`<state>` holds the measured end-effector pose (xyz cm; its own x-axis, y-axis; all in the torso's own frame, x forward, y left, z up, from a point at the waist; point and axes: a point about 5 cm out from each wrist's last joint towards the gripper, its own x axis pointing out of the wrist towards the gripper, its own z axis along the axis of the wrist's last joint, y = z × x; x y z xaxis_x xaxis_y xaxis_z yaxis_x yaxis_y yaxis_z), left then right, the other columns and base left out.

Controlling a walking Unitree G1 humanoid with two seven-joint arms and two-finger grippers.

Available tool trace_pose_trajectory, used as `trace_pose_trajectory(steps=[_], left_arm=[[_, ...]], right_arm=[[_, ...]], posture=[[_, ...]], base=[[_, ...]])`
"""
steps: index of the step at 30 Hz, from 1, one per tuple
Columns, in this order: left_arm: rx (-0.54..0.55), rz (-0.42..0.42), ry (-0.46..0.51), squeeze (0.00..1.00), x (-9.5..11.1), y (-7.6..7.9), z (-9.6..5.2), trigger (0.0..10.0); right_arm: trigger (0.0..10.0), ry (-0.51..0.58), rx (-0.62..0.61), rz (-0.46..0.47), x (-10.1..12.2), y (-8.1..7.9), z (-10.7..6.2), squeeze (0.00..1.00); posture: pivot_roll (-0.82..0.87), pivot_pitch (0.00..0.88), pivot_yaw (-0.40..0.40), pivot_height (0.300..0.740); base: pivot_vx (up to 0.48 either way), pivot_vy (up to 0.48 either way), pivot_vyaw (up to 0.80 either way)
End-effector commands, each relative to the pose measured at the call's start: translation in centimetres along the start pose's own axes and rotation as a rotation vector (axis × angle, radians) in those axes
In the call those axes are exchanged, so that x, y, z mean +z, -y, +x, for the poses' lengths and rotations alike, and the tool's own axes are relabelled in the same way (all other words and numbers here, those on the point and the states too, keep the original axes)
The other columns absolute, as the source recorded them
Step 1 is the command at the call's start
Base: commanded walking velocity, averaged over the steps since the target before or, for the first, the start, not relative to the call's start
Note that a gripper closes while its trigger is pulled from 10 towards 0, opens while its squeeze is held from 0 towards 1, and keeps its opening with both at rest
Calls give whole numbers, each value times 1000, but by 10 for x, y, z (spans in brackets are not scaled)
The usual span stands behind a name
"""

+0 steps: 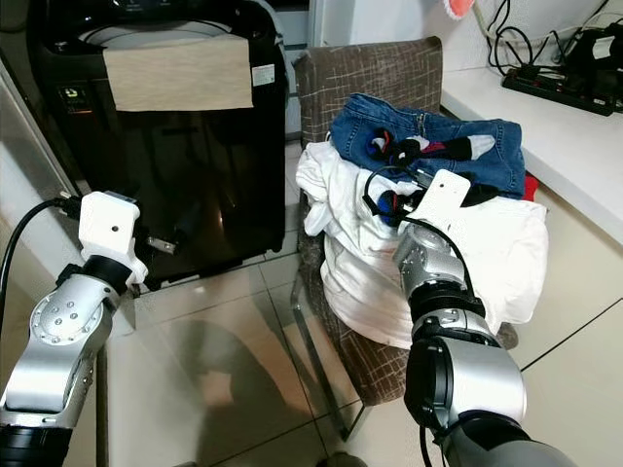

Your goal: Clothes washing

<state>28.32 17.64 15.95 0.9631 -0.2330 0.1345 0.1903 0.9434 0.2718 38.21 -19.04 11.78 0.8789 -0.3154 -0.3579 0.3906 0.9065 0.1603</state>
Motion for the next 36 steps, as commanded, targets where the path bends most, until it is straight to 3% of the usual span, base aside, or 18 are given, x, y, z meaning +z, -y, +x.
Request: trace_pose_trajectory(steps=[1, 11, 16, 19, 31, 36], left_arm=[[-3, 11, -3, 0, -1, 1, 1, 10000], [-14, 4, -7, 0, -3, 6, 1, 10000], [-21, 6, -12, 0, -4, 6, 0, 10000], [-22, 8, -12, 0, -4, 6, 0, 10000], [-36, 8, -8, 0, -4, 8, 2, 10000], [-37, 8, -7, 0, -4, 8, 2, 10000]], right_arm=[[0, 29, 61, -26, 6, -12, -1, 0], [0, 115, 135, -124, 7, -16, -3, 0], [0, 197, 195, -250, 3, -21, -8, 0], [0, 199, 194, -250, 1, -19, -8, 0], [0, 469, 169, -281, 45, -13, -16, 0], [0, 690, 171, -330, 81, -21, -31, 0]], posture=[[1, 20, -26, 740], [0, 21, -27, 740], [-7, 12, -26, 740], [-7, 12, -26, 740], [-15, 0, -20, 740], [-17, 4, -19, 740]], base=[[0, 0, 0], [0, 0, 0], [0, 0, 0], [0, 0, 0], [0, 0, 0], [0, 0, 0]])
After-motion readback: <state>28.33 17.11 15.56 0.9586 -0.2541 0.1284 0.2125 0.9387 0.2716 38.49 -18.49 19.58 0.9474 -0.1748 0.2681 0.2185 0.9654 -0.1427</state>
